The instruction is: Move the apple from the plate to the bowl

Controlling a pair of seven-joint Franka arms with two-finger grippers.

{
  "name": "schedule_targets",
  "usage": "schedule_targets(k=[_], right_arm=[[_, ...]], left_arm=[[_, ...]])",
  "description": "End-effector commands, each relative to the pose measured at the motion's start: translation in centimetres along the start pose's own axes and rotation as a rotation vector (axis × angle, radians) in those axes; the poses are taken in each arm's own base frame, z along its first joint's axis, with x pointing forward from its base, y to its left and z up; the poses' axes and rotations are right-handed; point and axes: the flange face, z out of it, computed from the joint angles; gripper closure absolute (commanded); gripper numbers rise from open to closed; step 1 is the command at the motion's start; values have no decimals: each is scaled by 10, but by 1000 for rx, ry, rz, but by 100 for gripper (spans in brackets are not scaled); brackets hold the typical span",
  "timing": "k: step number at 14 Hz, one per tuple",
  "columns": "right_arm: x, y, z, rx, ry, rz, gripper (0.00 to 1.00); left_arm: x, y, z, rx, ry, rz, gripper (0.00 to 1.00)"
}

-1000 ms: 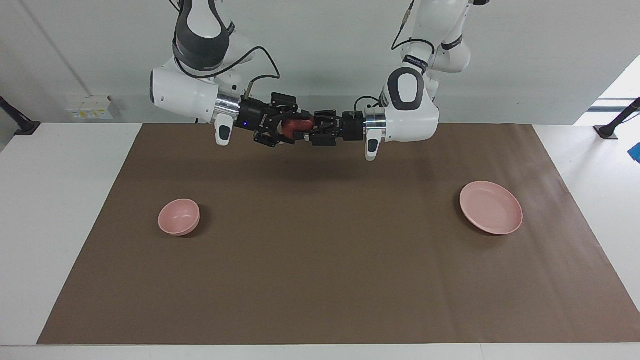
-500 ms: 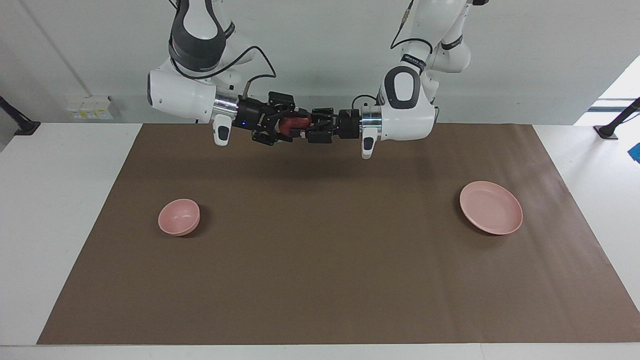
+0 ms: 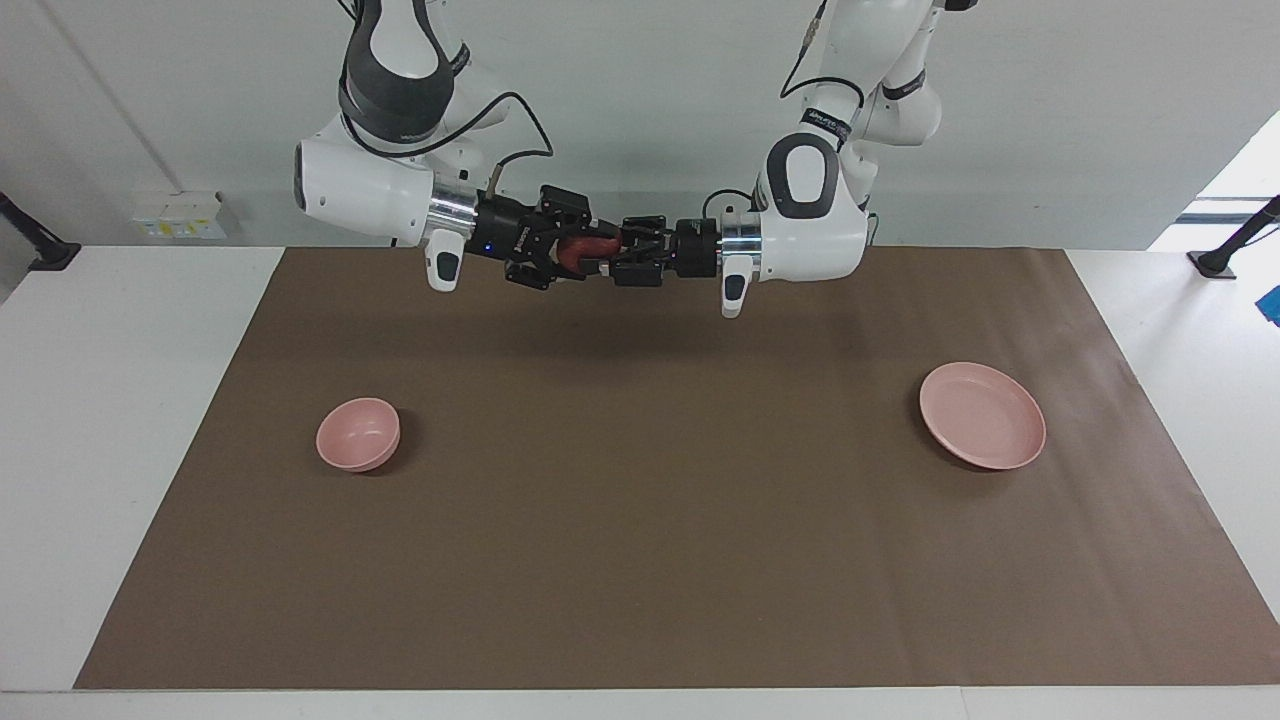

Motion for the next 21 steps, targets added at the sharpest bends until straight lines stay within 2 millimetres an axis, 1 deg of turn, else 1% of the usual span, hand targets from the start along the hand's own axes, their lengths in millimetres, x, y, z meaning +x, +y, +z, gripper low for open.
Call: schedule_targets(k=[1,2,3,4,5,8,9,10,11,13,14,16,18,19,21], right_arm=[[4,-2,-1,-30,-30,1,100],[6,0,-2,-39,-32,1,100],[7,1,-3,-47,-32,0,100],[7,1,-3,-45,-42,-1,100],[8,3,-7,-44,-42,2,100],[14,11,-23,-79,-54,-3,100],[15,16,-27,-103,-56,-7,100],[15,25,-34,-154,-62,-16,100],[17,33,-42,-212,-71,-37,100],[22,55,-65,-353,-90,-53,100],[25,64,-76,-428,-99,-60,100],[32,78,-88,-599,-125,-86,100],[38,90,-93,-779,-149,-131,100],[42,103,-94,-839,-168,-140,100],[51,120,-94,-983,-225,-227,100]], left_arm=[[-10,-5,-1,-19,-3,-9,99],[-10,-4,-3,-20,-5,-7,6],[-10,-4,-2,-19,-6,-11,0],[-10,-3,-3,-21,-4,-10,0],[-10,-2,-4,-20,-4,-9,0],[-6,7,-14,-8,22,14,0],[-3,11,-21,5,51,32,0],[3,15,-32,17,85,48,0],[9,16,-39,47,124,73,0],[21,27,-66,83,214,116,0],[26,28,-76,114,261,144,0],[35,32,-102,168,358,195,0],[39,33,-118,218,430,233,0],[39,34,-126,281,498,281,0],[30,41,-134,417,637,394,0]])
